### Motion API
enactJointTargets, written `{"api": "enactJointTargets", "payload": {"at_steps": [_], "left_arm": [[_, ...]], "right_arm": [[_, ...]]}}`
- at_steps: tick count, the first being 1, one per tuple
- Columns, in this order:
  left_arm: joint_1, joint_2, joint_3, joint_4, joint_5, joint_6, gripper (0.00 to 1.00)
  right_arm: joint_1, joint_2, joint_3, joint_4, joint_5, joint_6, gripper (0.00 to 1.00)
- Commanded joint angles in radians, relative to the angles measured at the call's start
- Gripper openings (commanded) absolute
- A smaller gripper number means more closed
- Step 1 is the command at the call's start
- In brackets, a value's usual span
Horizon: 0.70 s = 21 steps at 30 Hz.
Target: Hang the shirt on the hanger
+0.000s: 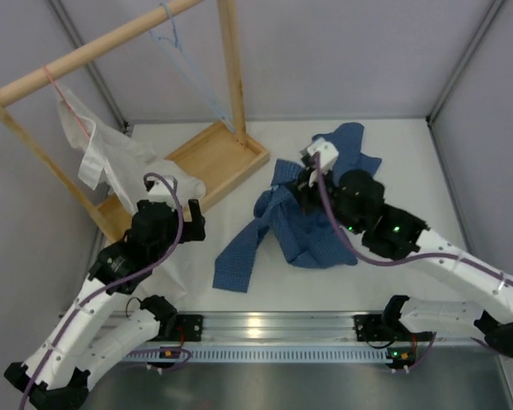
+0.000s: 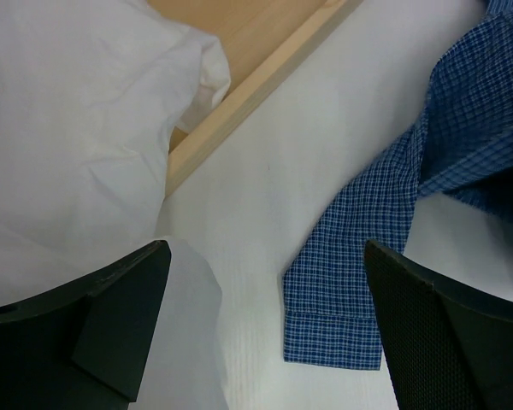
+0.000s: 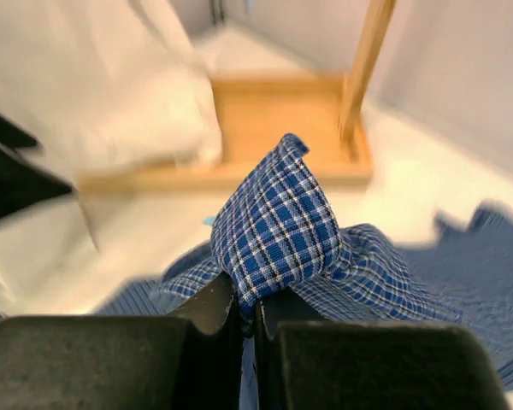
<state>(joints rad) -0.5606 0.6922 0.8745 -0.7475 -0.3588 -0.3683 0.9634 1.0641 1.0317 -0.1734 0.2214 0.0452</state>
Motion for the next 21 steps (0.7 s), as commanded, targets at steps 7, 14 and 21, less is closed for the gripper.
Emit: {"api": "enactJointTargets", "payload": {"at_steps": [7,14,21], "left_arm": [[0.004,-0.259,-0.025,0.154,0.082,0.058,0.98],[0.005,-0.324,-0.057,0.232,0.330,0.097,0.98],[-0.007,-0.042,-0.019,0.359,0.618,-0.024,0.98]], "right_arm": [[0.040,0.263,1.259,-0.886,-0.462,-0.160,0.00],[0.046,-0.008,0.699,-0.858,-0.210,-0.142,0.00],[-0.021,-0.295,0.055,-0.663,-0.197,0.002,0.00]]}}
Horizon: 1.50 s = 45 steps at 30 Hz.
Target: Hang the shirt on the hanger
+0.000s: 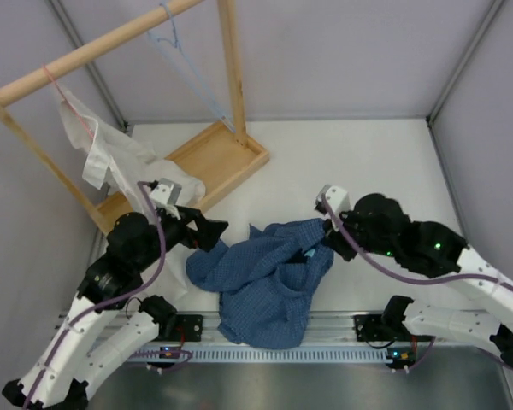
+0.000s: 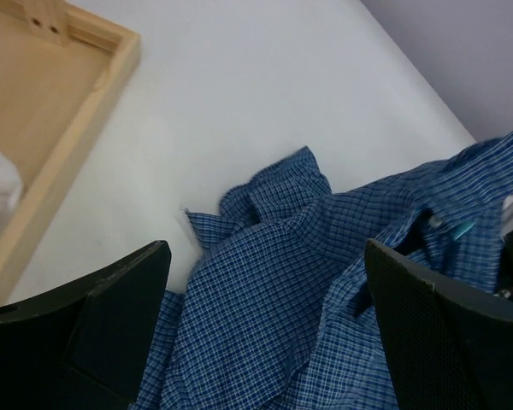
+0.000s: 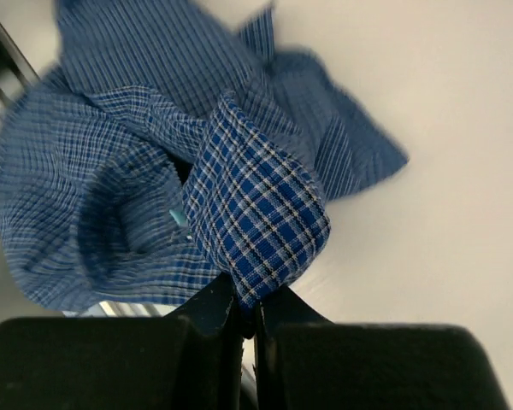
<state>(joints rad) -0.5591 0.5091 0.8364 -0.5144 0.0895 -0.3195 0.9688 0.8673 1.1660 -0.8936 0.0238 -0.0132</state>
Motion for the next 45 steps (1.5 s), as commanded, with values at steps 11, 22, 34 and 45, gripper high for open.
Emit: {"api": "enactJointTargets", "payload": {"at_steps": [11,22,34,45], "left_arm": [[-0.588,0.513,-0.012,0.679,-0.203,0.365,0.98],[-0.644,0.741,-0.007,0.904,-0.336,0.514,0.77],[-0.630,0.874,0.030,0.922,-0.349,0.527,0.64],[-0.613,0.911,0.138,0.858,-0.525,0.430,0.00]], "right_arm": [[-0.309,0.002,-0.181,0.107,-0.202,0.096,0.00],[-0.363,0.081,-0.129,0.165,-0.305,0.202,0.00],[-0.374,0.087,-0.127,0.179,-0.337,0.220,0.00],[-0.377,-0.008,-0.233,0.240,-0.210,0.320,0.46]]}}
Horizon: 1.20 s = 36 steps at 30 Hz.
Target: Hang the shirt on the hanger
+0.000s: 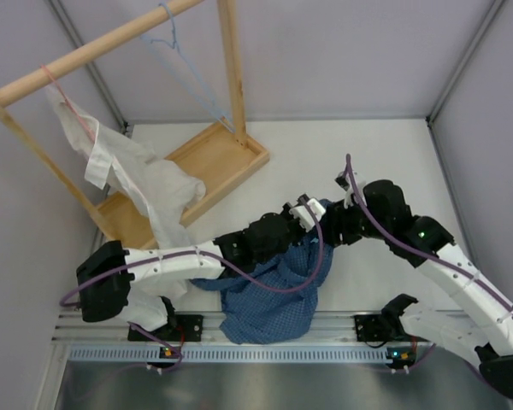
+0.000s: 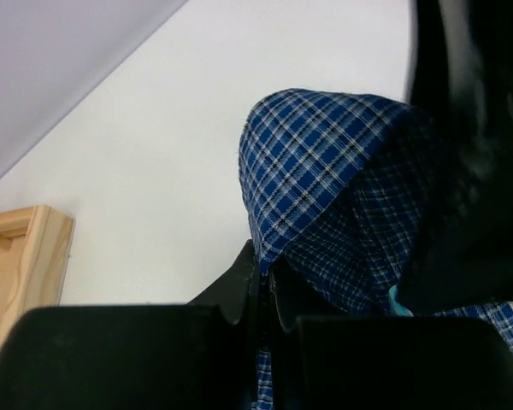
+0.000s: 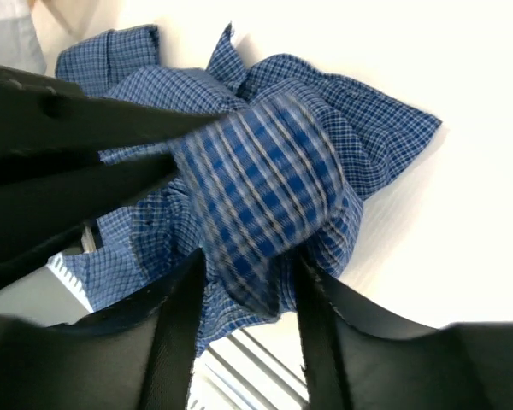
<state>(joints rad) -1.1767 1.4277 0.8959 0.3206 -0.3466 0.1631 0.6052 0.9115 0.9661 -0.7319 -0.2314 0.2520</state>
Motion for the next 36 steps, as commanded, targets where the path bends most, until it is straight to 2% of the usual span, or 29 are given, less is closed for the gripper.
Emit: {"api": "enactJointTargets", "payload": {"at_steps": [1,2,4,6,12,13,18,25,26,28,29,30,31,34,35,36], "left_arm": [[0.006,0.000,0.095,-0.015,-0.116,-0.066,0.00],[0.008,0.011,0.112,-0.035,-0.173,-0.094,0.00],[0.025,0.040,0.161,-0.096,-0.204,-0.132,0.00],[0.043,0.060,0.192,-0.124,-0.229,-0.210,0.00],[0.109,0.085,0.225,-0.196,-0.218,-0.373,0.00],[0.111,0.089,0.236,-0.201,-0.218,-0.382,0.00],[0.111,0.115,0.255,-0.227,-0.226,-0.422,0.00],[0.123,0.111,0.241,-0.229,-0.223,-0.450,0.00],[0.124,0.105,0.238,-0.227,-0.223,-0.454,0.00],[0.132,0.097,0.235,-0.229,-0.233,-0.468,0.00],[0.134,0.088,0.235,-0.229,-0.247,-0.471,0.00],[0.135,0.080,0.236,-0.227,-0.264,-0.477,0.00],[0.135,0.059,0.239,-0.230,-0.281,-0.475,0.00],[0.129,-0.034,0.281,-0.274,-0.403,-0.441,0.00],[0.123,-0.070,0.294,-0.279,-0.446,-0.423,0.00],[0.112,-0.114,0.320,-0.278,-0.513,-0.401,0.00]], "right_arm": [[-0.012,-0.092,-0.064,0.084,0.072,0.100,0.53],[-0.010,-0.111,-0.079,0.092,0.076,0.122,0.54],[0.004,-0.201,-0.138,0.106,0.067,0.183,0.59],[0.019,-0.261,-0.199,0.129,0.066,0.237,0.60],[0.056,-0.419,-0.346,0.261,0.053,0.358,0.51],[0.060,-0.418,-0.359,0.282,0.053,0.369,0.48],[0.084,-0.349,-0.435,0.448,0.069,0.452,0.43],[0.110,-0.202,-0.469,0.640,0.164,0.500,0.43],[0.114,-0.182,-0.475,0.658,0.164,0.509,0.42],[0.154,-0.114,-0.471,0.689,0.156,0.513,0.24],[0.174,-0.097,-0.455,0.687,0.165,0.507,0.17],[0.209,-0.071,-0.439,0.678,0.190,0.498,0.03],[0.220,-0.066,-0.416,0.660,0.202,0.481,0.00],[0.222,-0.063,-0.197,0.509,0.254,0.359,0.00],[0.222,-0.047,0.023,0.358,0.280,0.255,0.00],[0.222,0.014,0.143,0.283,0.291,0.201,0.00]]}}
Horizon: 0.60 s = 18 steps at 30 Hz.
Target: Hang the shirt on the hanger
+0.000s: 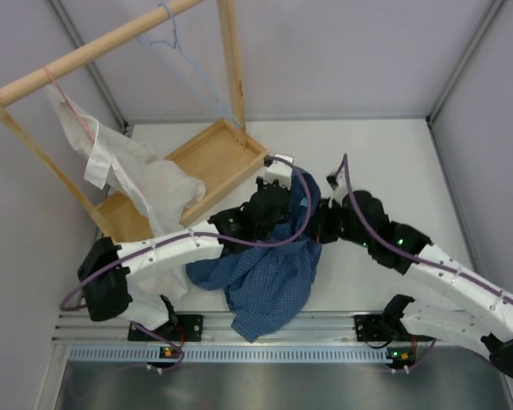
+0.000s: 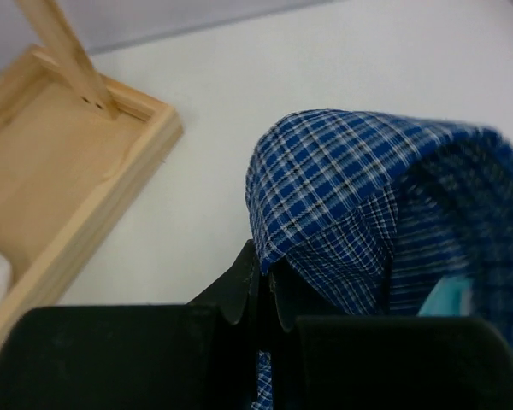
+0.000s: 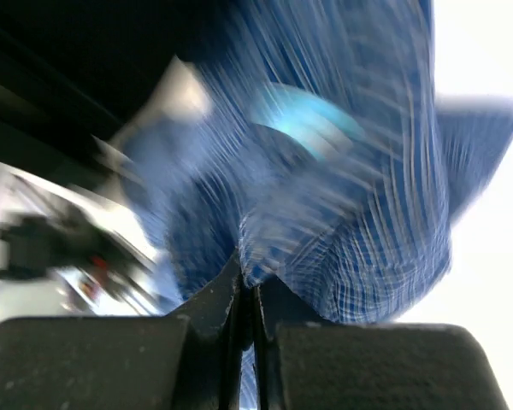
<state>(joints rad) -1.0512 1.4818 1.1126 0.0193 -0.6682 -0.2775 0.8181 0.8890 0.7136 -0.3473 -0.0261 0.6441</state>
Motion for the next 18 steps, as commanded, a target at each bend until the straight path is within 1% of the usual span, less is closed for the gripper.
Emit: {"api": "enactJointTargets", "payload": {"at_steps": [1,2,3,4,5,6,7,8,9,10,11,12,13,14,15,16,17,18], "left_arm": [[-0.018,-0.255,0.124,0.024,-0.209,0.094,0.00],[-0.021,-0.294,0.147,0.024,-0.218,0.128,0.00],[-0.035,-0.333,0.197,0.025,-0.214,0.203,0.00],[-0.041,-0.397,0.220,0.024,-0.197,0.237,0.00],[-0.044,-0.420,0.245,0.022,-0.176,0.266,0.00],[-0.052,-0.443,0.266,0.002,-0.113,0.303,0.00],[-0.053,-0.474,0.300,-0.014,-0.082,0.339,0.00],[-0.055,-0.485,0.314,-0.059,-0.058,0.342,0.00],[-0.056,-0.491,0.326,-0.138,-0.035,0.319,0.00],[-0.056,-0.509,0.322,-0.174,0.016,0.304,0.00],[-0.056,-0.521,0.302,-0.198,0.044,0.284,0.00],[-0.056,-0.535,0.273,-0.223,0.070,0.226,0.00],[-0.056,-0.566,0.238,-0.223,0.109,0.197,0.00],[-0.056,-0.577,0.157,-0.222,0.130,0.164,0.00],[-0.056,-0.587,0.118,-0.222,0.149,0.108,0.00],[-0.056,-0.594,0.042,-0.225,0.195,0.075,0.00],[-0.056,-0.592,0.006,-0.225,0.222,0.046,0.00],[-0.056,-0.585,-0.031,-0.223,0.248,-0.007,0.00]], "right_arm": [[0.009,0.080,0.531,-0.173,0.078,-0.246,0.00],[0.009,0.121,0.789,-0.238,0.068,-0.333,0.00],[0.010,0.214,0.910,-0.354,0.039,-0.371,0.00],[0.012,0.267,1.038,-0.411,0.034,-0.406,0.00],[0.012,0.318,1.287,-0.474,0.043,-0.455,0.00],[0.012,0.420,1.404,-0.590,0.054,-0.477,0.00],[0.010,0.471,1.523,-0.648,0.058,-0.494,0.00],[0.012,0.552,1.725,-0.700,0.061,-0.514,0.00],[0.012,0.576,1.788,-0.769,0.067,-0.521,0.00],[0.010,0.582,1.802,-0.780,0.087,-0.527,0.00],[0.009,0.549,1.751,-0.777,0.133,-0.534,0.00],[0.010,0.521,1.682,-0.763,0.146,-0.541,0.00],[0.010,0.490,1.601,-0.728,0.173,-0.547,0.00],[0.006,0.435,1.442,-0.714,0.239,-0.551,0.00],[-0.025,0.412,1.372,-0.705,0.247,-0.552,0.00],[-0.071,0.365,1.227,-0.688,0.246,-0.544,0.00],[-0.071,0.338,1.146,-0.671,0.242,-0.541,0.00],[-0.120,0.312,1.073,-0.648,0.235,-0.540,0.00]]}}
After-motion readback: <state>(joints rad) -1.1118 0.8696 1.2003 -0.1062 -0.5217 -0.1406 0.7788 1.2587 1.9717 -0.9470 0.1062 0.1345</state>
